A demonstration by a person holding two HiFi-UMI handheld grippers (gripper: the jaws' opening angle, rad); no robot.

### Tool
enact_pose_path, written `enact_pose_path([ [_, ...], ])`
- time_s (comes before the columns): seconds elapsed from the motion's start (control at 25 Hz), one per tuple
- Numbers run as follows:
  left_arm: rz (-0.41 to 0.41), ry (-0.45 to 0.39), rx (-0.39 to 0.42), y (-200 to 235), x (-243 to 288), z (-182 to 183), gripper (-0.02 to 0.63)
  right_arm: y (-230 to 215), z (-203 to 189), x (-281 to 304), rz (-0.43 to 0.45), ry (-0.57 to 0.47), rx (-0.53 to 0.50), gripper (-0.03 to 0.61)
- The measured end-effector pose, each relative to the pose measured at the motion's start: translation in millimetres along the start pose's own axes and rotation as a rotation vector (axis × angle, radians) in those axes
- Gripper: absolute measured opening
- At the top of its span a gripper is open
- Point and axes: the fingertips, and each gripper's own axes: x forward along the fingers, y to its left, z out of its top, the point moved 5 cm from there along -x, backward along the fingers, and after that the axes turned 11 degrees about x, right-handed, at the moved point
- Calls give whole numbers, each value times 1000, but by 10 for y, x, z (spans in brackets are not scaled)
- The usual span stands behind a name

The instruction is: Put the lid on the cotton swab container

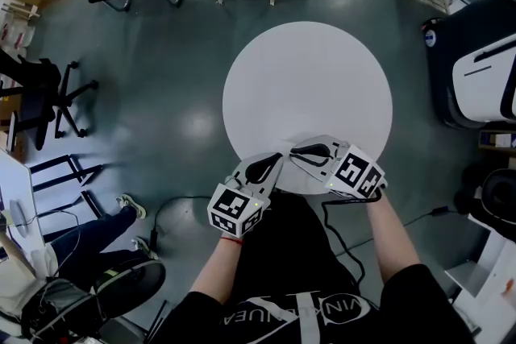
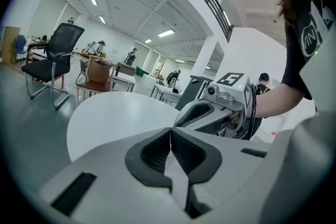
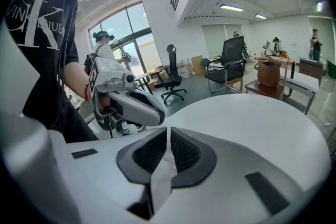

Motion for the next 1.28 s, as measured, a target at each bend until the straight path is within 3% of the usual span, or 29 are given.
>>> enact_pose_path([
  [0.24, 6, 32, 17, -24, 37, 8, 9, 44, 10, 14, -64, -5, 29, 20],
  [0.56, 18, 52, 41, -12, 100, 32, 9, 90, 16, 24, -141, 12, -38, 20],
  [1.28, 6, 51, 47, -62, 126, 17, 8, 105, 0, 20, -160, 41, -59, 20],
])
